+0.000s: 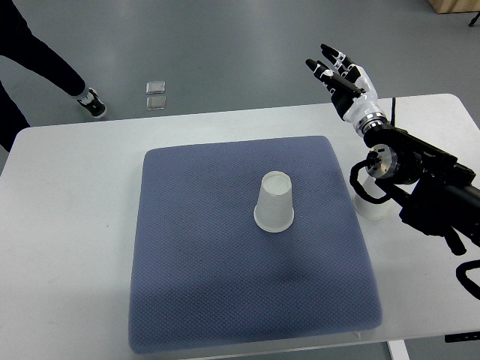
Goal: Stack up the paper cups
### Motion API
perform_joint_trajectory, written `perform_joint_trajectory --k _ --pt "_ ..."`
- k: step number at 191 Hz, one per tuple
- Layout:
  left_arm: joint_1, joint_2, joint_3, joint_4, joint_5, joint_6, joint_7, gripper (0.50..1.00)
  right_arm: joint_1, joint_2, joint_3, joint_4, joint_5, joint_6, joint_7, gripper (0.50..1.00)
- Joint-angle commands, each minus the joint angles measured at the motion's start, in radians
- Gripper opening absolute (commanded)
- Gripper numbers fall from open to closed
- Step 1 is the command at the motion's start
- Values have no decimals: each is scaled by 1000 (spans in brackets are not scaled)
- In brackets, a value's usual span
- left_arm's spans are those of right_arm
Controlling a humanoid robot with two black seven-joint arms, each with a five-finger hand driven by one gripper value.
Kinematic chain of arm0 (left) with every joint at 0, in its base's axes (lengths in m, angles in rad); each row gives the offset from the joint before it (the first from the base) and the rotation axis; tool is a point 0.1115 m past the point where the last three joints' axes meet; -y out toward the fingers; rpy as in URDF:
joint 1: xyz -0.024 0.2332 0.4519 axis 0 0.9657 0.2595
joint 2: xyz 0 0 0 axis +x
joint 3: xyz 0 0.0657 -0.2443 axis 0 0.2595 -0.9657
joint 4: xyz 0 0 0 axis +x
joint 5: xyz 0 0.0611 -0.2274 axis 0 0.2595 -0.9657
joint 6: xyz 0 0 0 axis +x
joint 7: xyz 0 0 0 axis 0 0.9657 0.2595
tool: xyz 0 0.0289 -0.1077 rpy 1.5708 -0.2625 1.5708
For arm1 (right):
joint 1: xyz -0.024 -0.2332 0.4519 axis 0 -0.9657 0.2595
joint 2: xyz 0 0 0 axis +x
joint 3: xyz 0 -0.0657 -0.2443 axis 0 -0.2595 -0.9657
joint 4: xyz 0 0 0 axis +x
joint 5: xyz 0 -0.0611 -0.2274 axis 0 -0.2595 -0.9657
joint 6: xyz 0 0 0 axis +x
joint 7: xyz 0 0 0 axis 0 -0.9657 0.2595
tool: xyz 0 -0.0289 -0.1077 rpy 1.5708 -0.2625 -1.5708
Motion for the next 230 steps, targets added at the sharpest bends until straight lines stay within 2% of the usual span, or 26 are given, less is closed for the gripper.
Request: perform_joint_trajectory --k 1,230 --pt "0 0 0 0 0 -1 0 1000 0 1 1 0 0 -1 -1 915" --pt "2 0 3 11 -2 1 0 1000 12 -28 1 12 2 -9 -3 915"
